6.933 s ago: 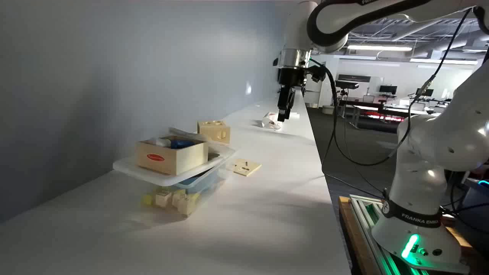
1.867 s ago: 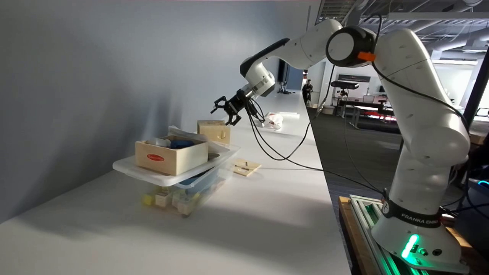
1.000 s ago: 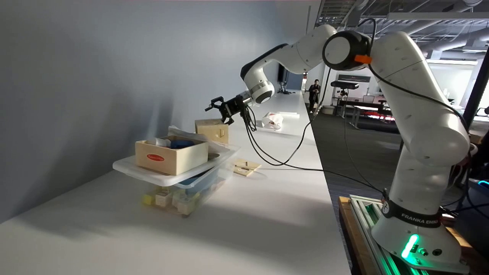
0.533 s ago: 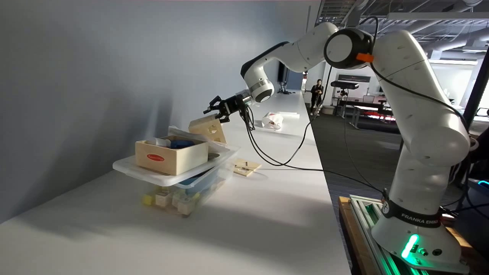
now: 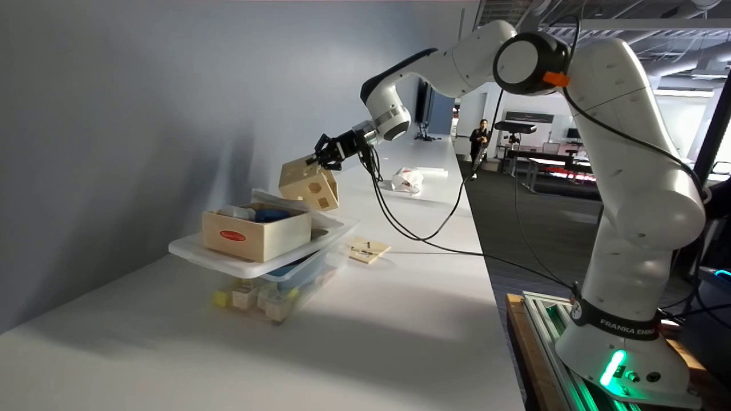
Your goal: Pick up the box
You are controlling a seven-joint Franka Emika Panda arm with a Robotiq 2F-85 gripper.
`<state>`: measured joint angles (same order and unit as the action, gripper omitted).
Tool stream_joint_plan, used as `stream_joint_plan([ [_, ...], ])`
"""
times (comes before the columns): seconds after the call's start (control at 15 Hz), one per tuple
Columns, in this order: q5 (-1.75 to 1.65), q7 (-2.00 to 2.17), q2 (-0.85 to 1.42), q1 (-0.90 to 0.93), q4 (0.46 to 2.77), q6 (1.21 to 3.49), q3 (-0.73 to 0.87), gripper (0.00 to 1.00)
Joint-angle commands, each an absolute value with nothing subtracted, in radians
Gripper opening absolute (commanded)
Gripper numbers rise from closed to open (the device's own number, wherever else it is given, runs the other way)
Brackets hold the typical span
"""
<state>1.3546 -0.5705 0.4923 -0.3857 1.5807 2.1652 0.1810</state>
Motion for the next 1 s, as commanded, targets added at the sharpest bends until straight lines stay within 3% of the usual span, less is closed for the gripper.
stream_joint_plan([
  [0.0, 1.134, -0.504, 0.361, -0.341, 1.669, 2.167, 0.241, 0.03],
  [0.6, 0.499, -0.314, 0.203, -0.236, 1.827, 2.405, 0.308, 0.03],
  [0.93, 0.219, -0.311, 0.228, -0.265, 1.784, 2.239, 0.251, 0.03],
])
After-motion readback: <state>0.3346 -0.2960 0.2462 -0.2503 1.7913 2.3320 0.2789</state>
